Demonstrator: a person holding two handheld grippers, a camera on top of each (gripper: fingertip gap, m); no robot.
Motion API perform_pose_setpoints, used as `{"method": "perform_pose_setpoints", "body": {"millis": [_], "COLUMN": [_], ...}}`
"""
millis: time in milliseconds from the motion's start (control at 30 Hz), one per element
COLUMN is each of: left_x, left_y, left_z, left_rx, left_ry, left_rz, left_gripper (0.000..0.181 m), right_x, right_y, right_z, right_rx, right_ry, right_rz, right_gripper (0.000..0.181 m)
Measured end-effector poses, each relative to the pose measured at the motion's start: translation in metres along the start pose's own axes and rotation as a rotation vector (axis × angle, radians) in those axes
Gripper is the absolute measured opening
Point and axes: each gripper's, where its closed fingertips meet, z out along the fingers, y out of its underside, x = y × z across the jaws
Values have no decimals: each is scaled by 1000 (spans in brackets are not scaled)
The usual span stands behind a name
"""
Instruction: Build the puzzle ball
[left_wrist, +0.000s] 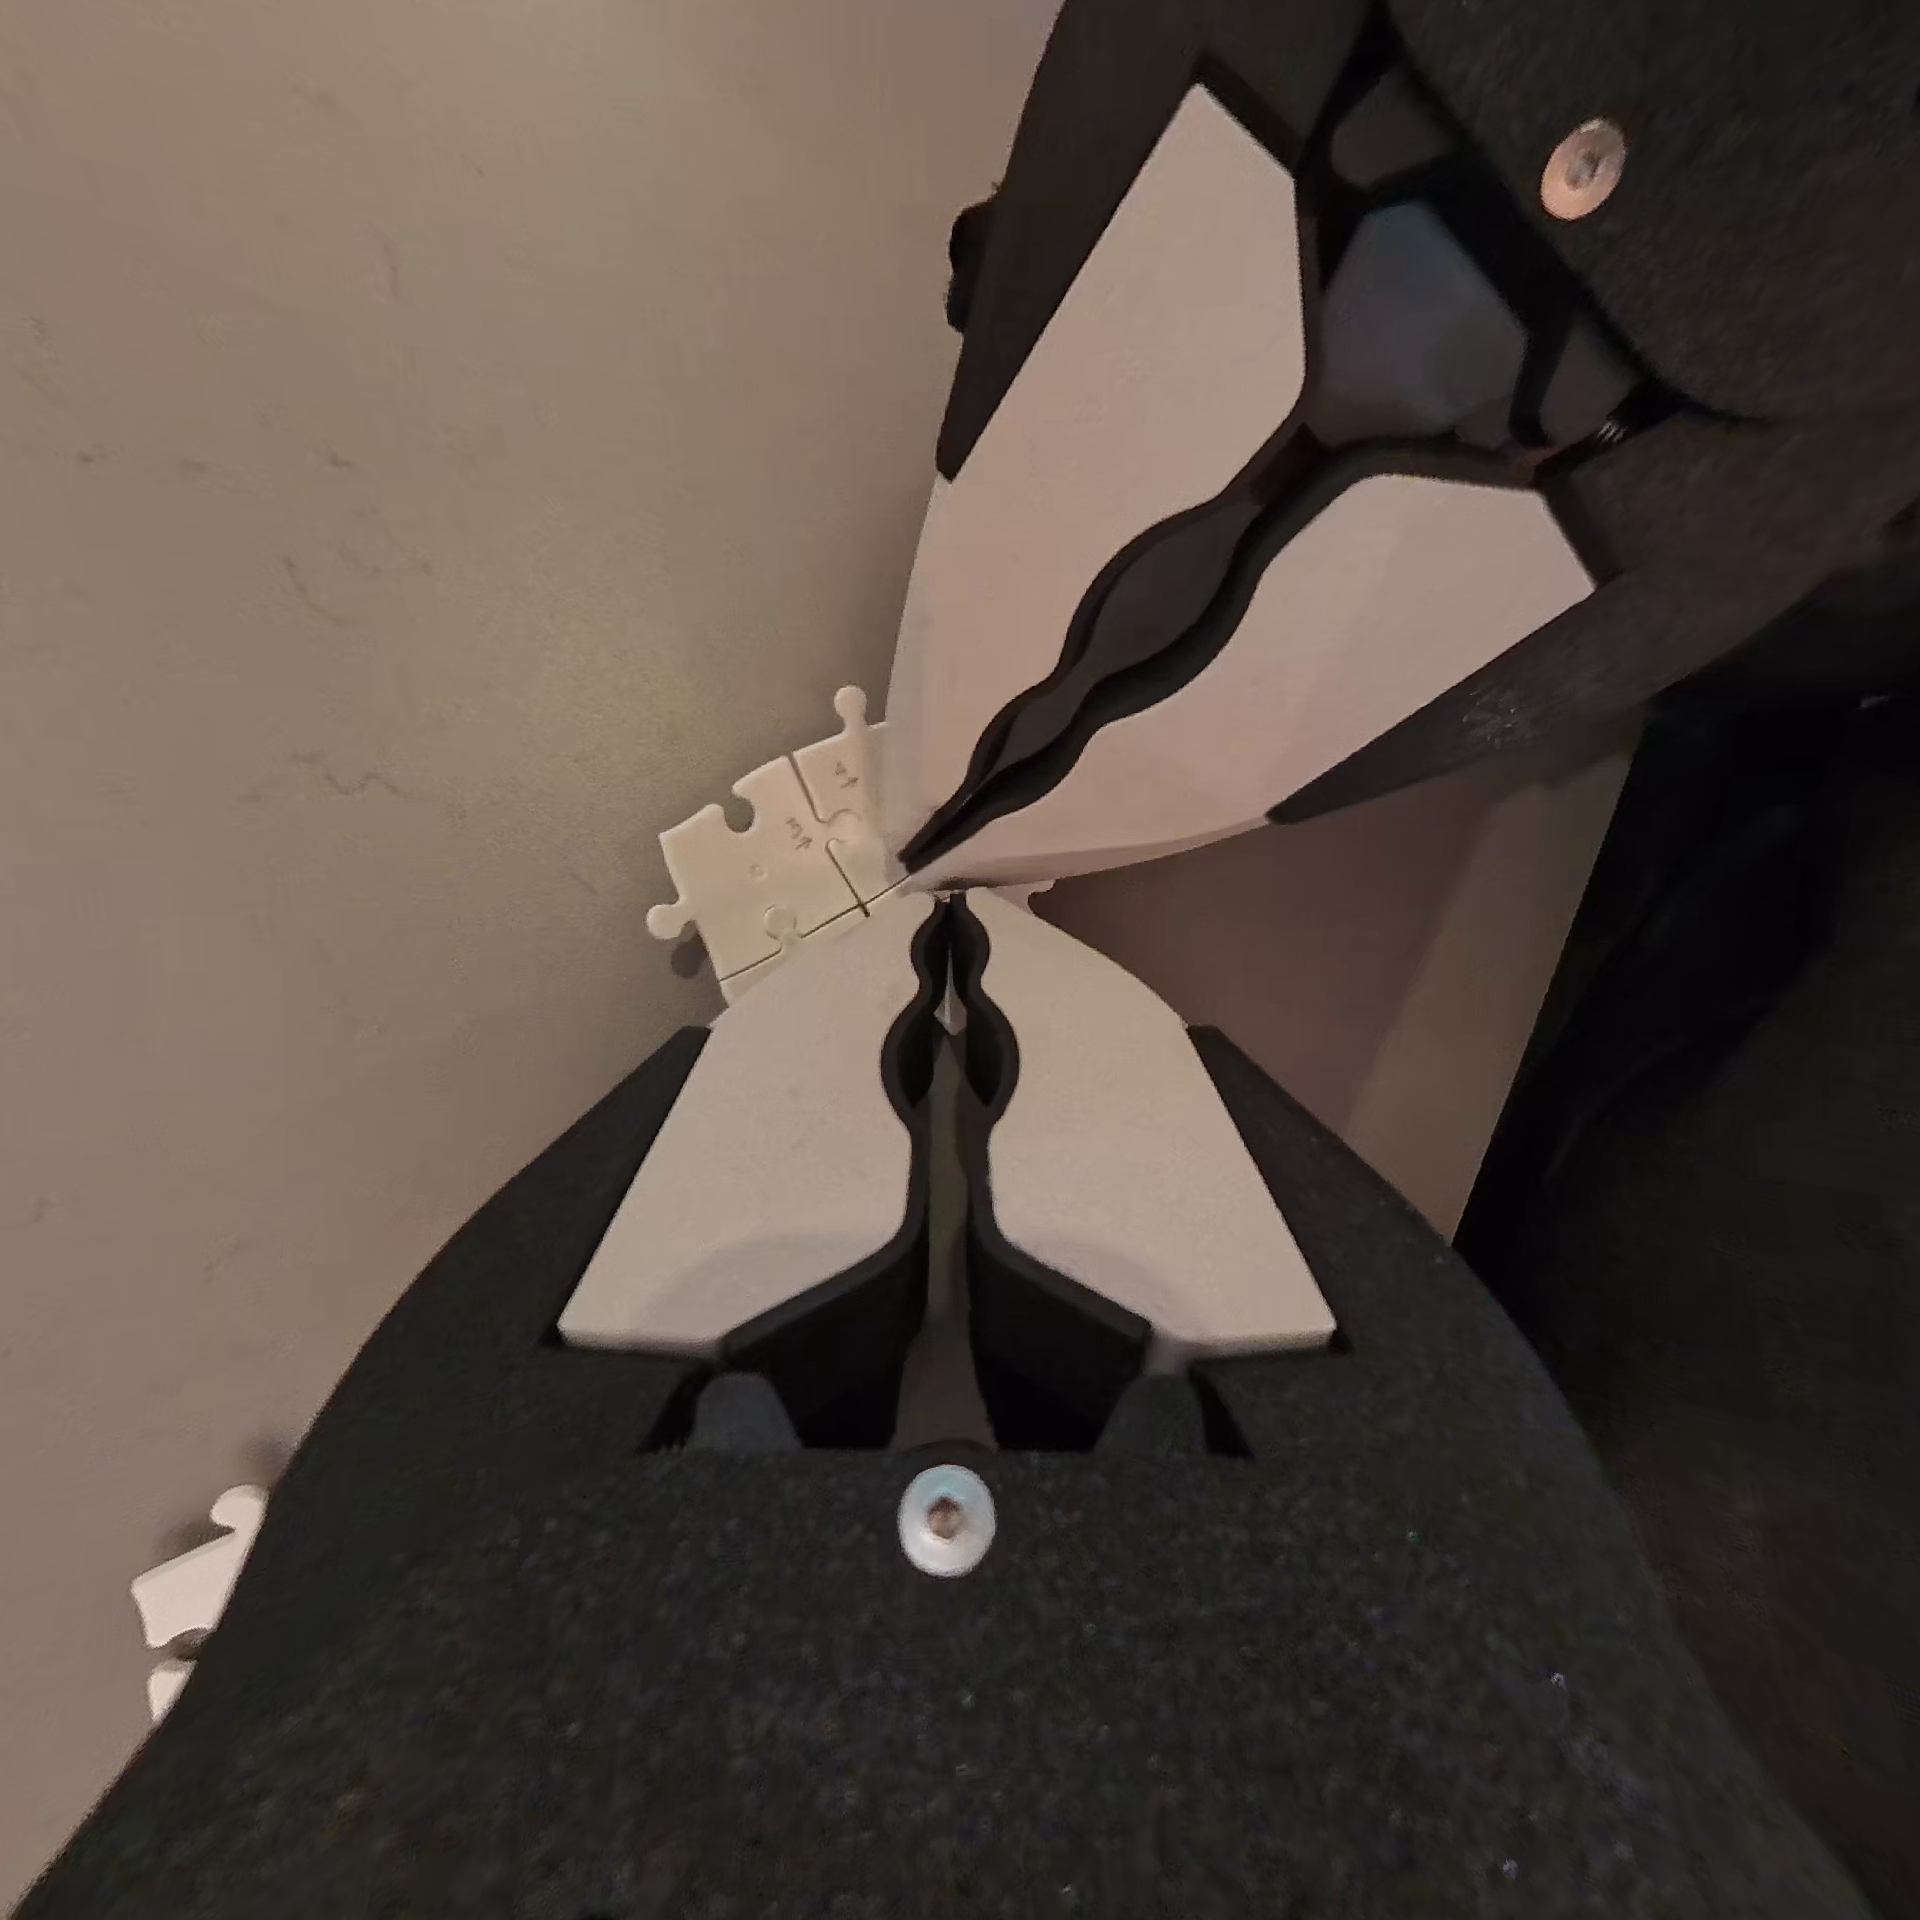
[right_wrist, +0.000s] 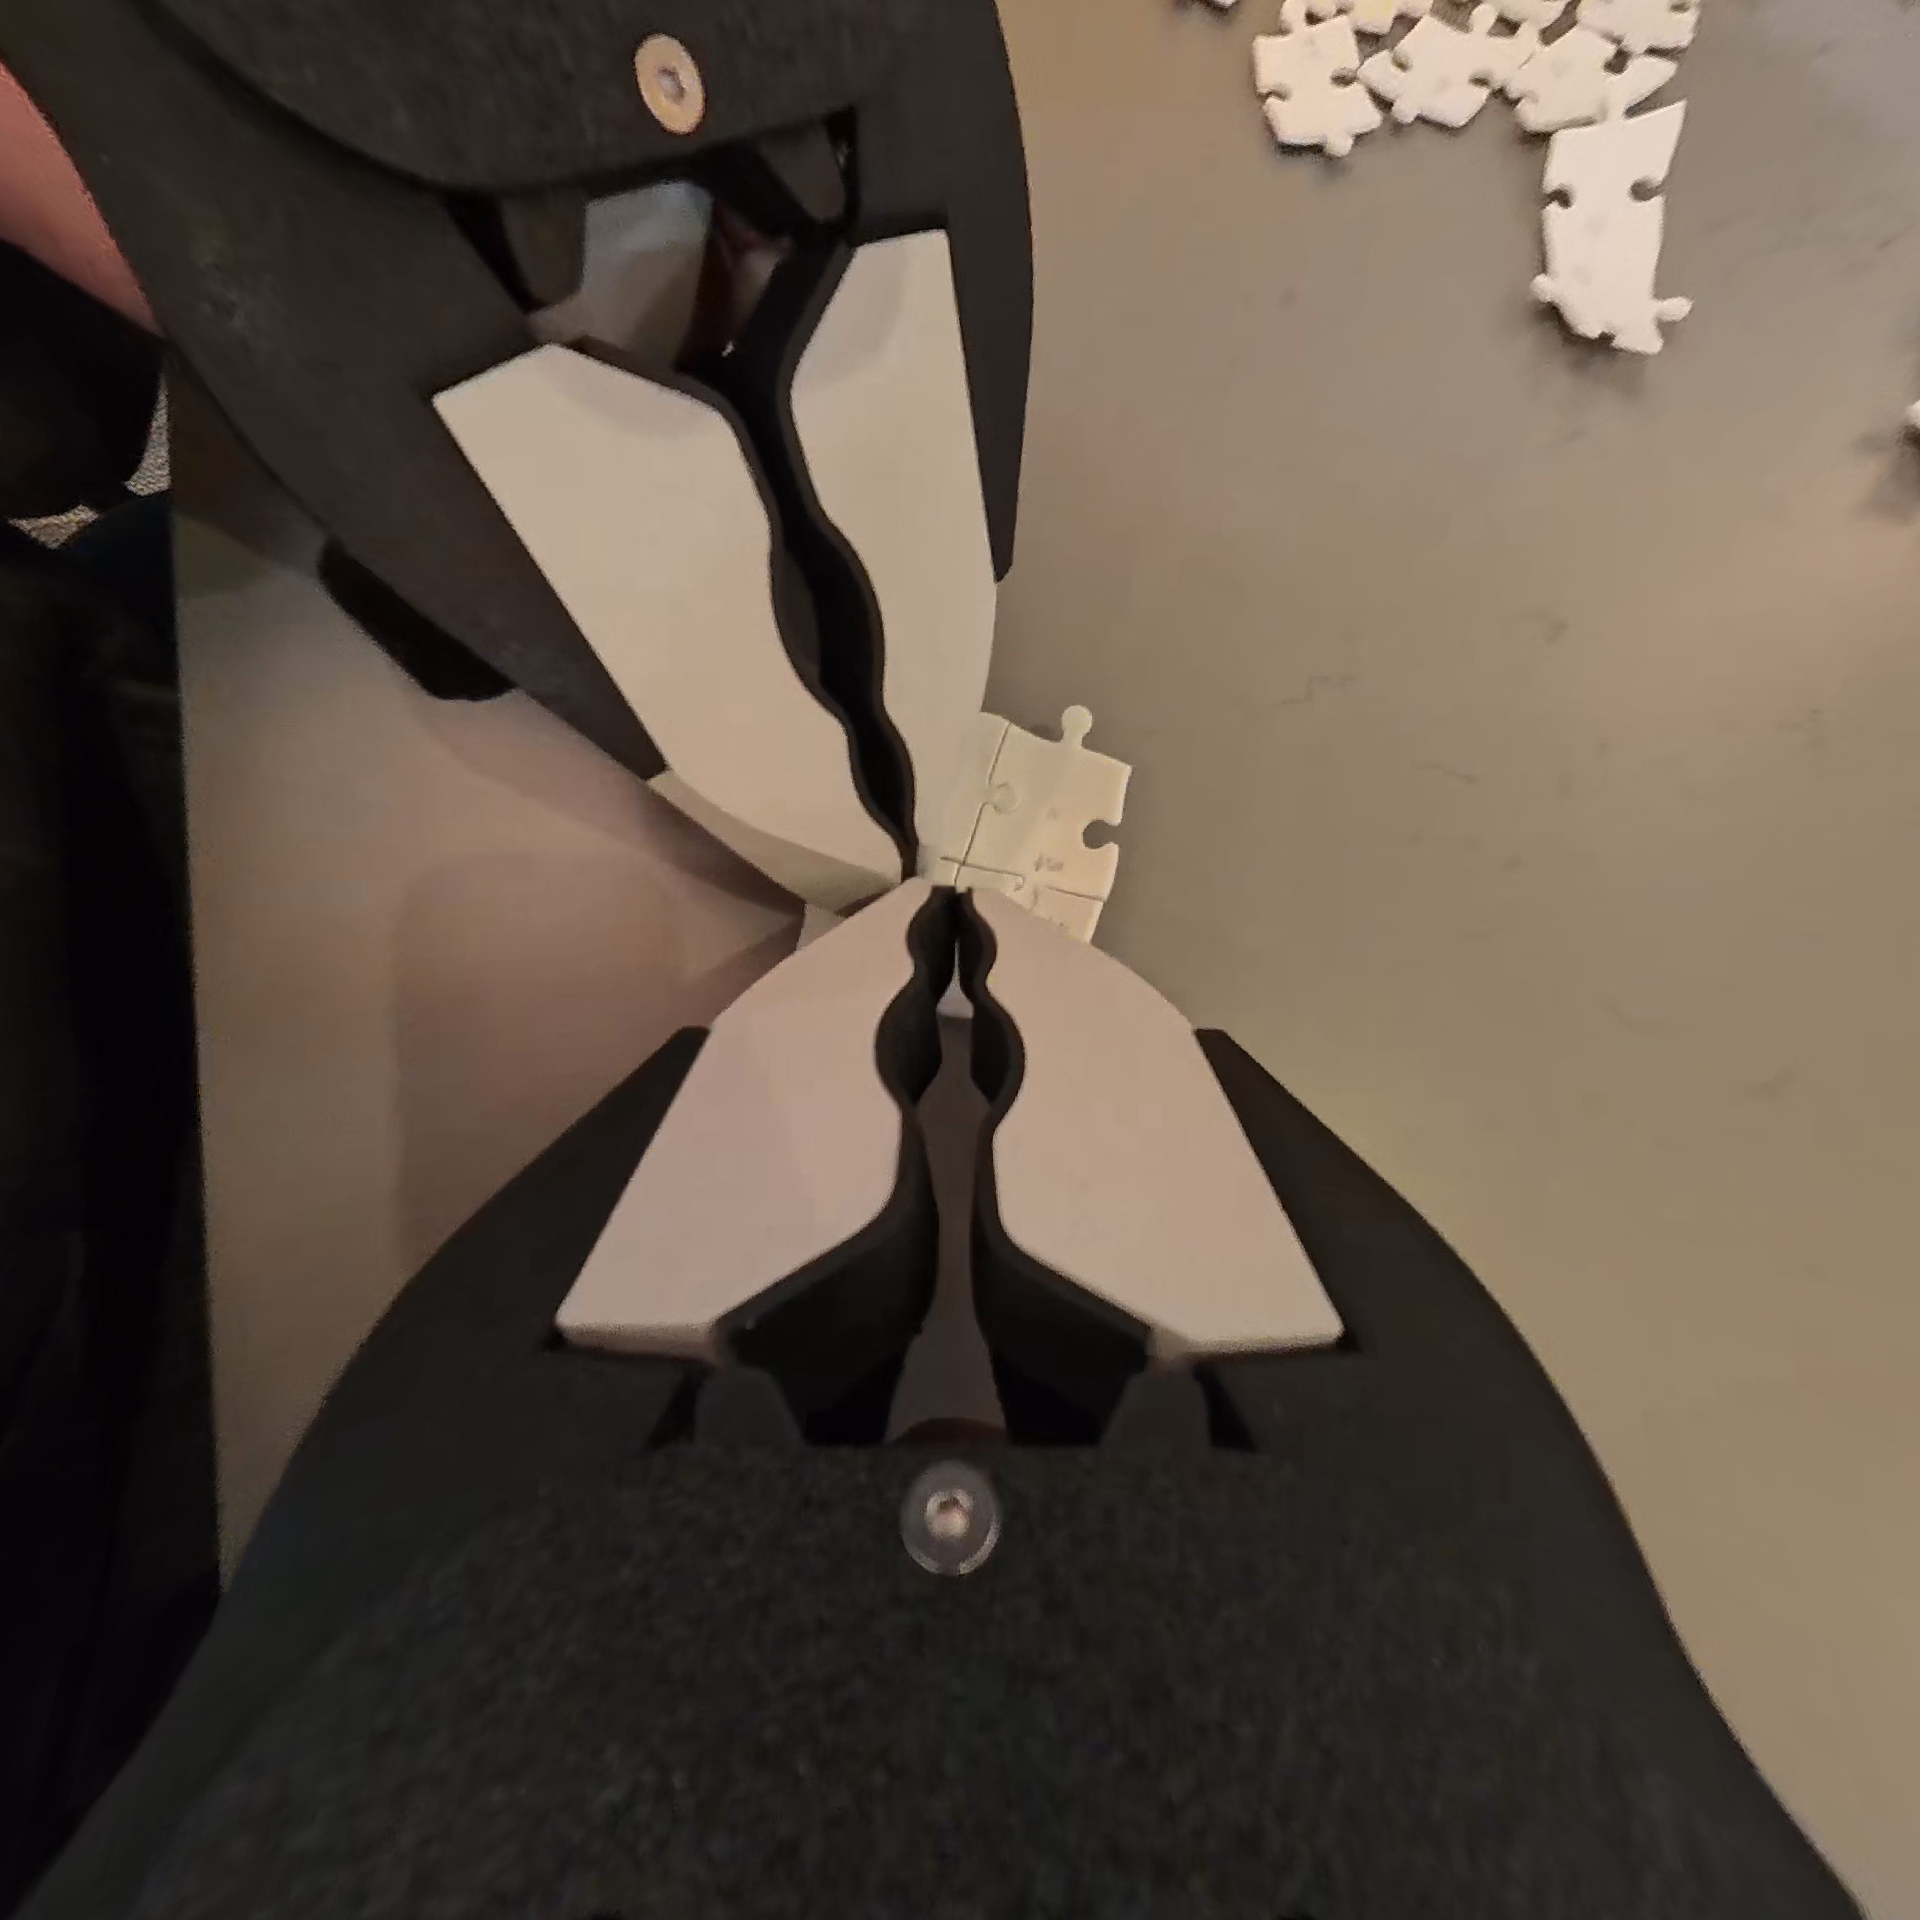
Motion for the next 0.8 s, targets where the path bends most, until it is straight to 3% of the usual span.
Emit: {"method": "perform_pose_setpoints", "body": {"millis": [267,533,800], "left_x": [-2,-18,-22], "left_y": [-1,-2,16], "left_z": [-4,-58,-82], "left_rx": [27,139,146], "left_ry": [-6,-141,-258], "left_rz": [-16,-39,-26], "left_gripper": [0,0,0], "right_x": [0,2,0], "right_y": [6,6,-12], "right_z": [5,5,4], "right_rx": [4,-31,-19], "right_ry": [27,67,22], "right_rz": [-74,-121,-115], "right_gripper": [0,0,0]}}
